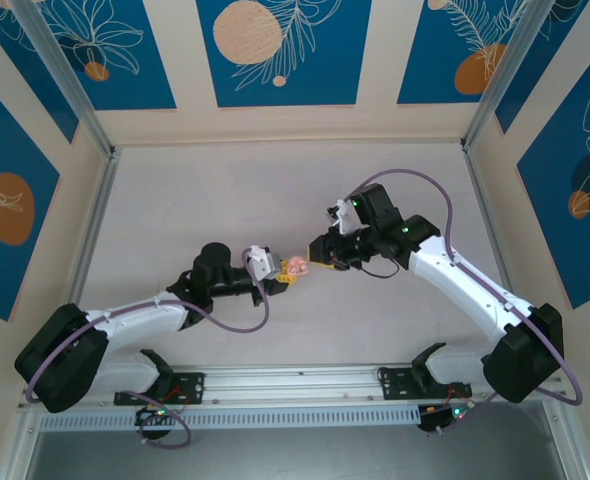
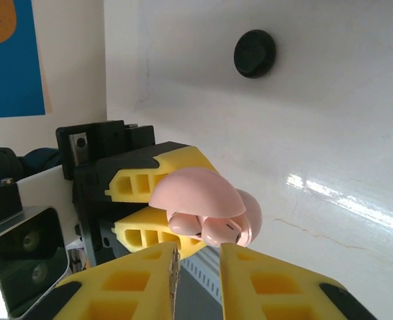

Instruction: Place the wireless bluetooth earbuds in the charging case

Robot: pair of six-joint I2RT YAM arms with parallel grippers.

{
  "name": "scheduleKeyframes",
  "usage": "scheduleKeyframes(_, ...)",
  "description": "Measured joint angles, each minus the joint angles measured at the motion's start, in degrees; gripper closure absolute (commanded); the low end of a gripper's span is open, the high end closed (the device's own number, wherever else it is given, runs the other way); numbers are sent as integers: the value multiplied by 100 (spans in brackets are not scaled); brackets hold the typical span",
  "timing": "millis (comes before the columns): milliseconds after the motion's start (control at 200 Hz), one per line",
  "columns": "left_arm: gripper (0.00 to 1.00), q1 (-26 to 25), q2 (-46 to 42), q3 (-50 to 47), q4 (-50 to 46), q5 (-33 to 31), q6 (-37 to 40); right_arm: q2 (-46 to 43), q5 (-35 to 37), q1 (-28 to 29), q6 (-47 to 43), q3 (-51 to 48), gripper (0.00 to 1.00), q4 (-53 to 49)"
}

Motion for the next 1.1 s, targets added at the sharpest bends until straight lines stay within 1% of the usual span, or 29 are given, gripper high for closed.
scheduleKeyframes(430,87,2,2,2,-17,-11,0,389,-146,138,-33,-11,81,87)
scheduleKeyframes(600,87,2,2,2,-101,-17,0,415,-168,138,-50,-35,80,74)
scheduleKeyframes(715,87,2,2,2,-96,2,0,380,-125,142,-175,-33,73,39)
scheduleKeyframes(790,87,2,2,7,-83,28,-2,264,-44,142,-306,-33,64,13)
scheduleKeyframes(890,87,0,0,26,-44,125,-37,-42,42,107,-599,-35,48,35)
scheduleKeyframes(1000,87,0,0,61,66,299,-157,-433,111,52,-1049,-37,37,179)
scheduleKeyframes(1095,87,0,0,66,238,496,-310,-723,66,-42,-1556,-63,31,365)
